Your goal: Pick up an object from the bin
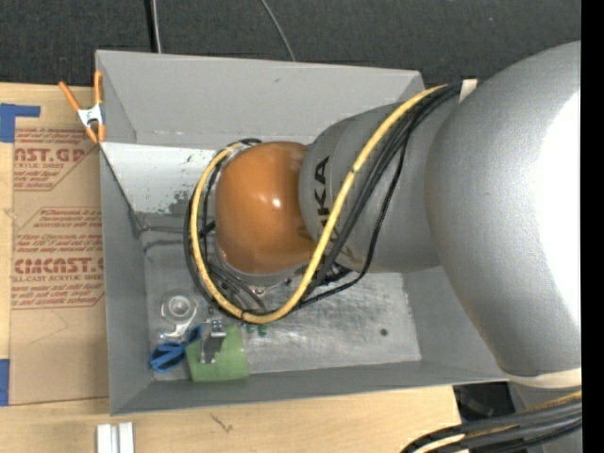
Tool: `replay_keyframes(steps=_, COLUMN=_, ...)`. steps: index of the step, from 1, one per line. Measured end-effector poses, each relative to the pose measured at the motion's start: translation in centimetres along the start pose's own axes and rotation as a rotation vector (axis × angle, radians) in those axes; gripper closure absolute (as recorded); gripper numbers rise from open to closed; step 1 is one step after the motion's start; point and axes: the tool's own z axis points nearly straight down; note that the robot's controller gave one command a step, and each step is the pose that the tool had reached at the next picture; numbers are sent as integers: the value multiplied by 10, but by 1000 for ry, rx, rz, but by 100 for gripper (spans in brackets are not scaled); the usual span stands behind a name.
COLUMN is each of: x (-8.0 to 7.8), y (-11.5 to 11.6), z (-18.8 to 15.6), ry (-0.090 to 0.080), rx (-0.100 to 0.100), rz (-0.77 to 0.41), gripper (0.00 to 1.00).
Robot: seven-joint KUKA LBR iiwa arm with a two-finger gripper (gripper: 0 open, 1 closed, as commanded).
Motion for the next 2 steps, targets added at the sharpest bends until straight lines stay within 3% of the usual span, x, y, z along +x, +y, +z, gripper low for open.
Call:
replay_keyframes(steps=1, x=-3, y=40, z=64, ry=-33, rx=-3, rz=-330, gripper=0)
replay_keyframes(steps=2, x=-17, y=24, z=40, ry=-13, rx=-1, rz=-336, gripper=0)
